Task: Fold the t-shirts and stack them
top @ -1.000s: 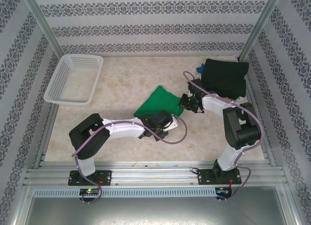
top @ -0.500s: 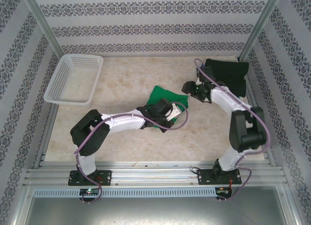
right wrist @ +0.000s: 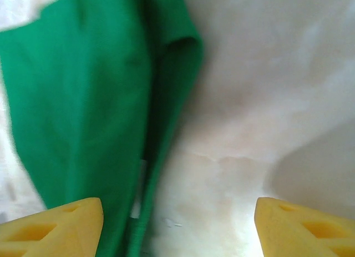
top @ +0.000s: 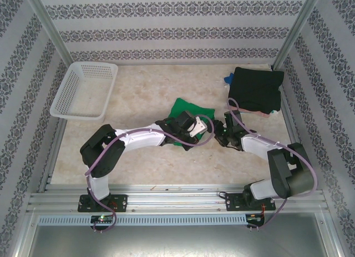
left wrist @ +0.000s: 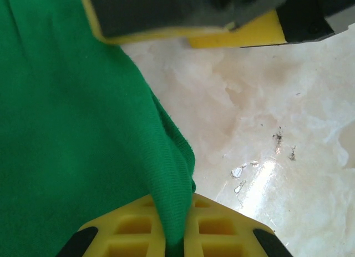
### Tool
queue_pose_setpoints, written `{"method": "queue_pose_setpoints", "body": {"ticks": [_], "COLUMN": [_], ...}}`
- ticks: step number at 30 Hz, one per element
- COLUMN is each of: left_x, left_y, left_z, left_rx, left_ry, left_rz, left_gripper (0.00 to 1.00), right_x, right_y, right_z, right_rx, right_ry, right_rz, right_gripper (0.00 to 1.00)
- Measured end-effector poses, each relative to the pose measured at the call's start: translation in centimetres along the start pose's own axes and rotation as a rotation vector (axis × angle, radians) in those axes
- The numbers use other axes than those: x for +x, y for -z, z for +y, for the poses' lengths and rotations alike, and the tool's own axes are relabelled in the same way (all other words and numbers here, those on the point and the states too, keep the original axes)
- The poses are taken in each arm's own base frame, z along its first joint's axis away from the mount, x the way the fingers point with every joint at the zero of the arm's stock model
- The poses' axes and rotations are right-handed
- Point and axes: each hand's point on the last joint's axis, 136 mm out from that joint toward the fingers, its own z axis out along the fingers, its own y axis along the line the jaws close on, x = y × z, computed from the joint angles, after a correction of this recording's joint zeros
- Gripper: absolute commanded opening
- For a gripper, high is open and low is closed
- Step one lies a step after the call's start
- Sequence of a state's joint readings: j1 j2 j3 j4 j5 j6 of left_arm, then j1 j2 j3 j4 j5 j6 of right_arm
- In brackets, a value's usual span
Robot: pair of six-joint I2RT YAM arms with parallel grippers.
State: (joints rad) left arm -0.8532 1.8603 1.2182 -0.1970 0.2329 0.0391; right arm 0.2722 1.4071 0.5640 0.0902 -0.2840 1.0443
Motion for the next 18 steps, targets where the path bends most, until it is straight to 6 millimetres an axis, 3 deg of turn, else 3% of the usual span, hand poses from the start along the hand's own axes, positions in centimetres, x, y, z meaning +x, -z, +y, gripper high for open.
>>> {"method": "queue_pose_setpoints", "body": {"ticks": [4,7,15,18], "left_x": [0.0,0.0,0.0,0.0], "left_y": [0.0,0.0,0.0,0.0], "left_z": [0.1,0.1,0.0,0.0], "left_rx": [0.004,0.005,0.008,0.010], "left_ry": [0.004,0.004,0.004,0.004], "left_rz": [0.000,0.000,-0.001,-0.001], "left_gripper": [0.08,0.08,0.08,0.08], "right_x": [-0.5,-0.6,0.2,0.1], "right_y": [0.6,0.4,-2.8,-3.3], "right_z": [2.8,3.7,1.7,2.2], "right_rx": [-0.099,-0.134,-0.083,-0.103], "right_ry": [-0.019,-0.039,-0.117,-0.125], "right_rz": [-0.059,-0.069,-0.025,-0.022], "right_gripper": [0.79,0.79,0.80,0.79]}}
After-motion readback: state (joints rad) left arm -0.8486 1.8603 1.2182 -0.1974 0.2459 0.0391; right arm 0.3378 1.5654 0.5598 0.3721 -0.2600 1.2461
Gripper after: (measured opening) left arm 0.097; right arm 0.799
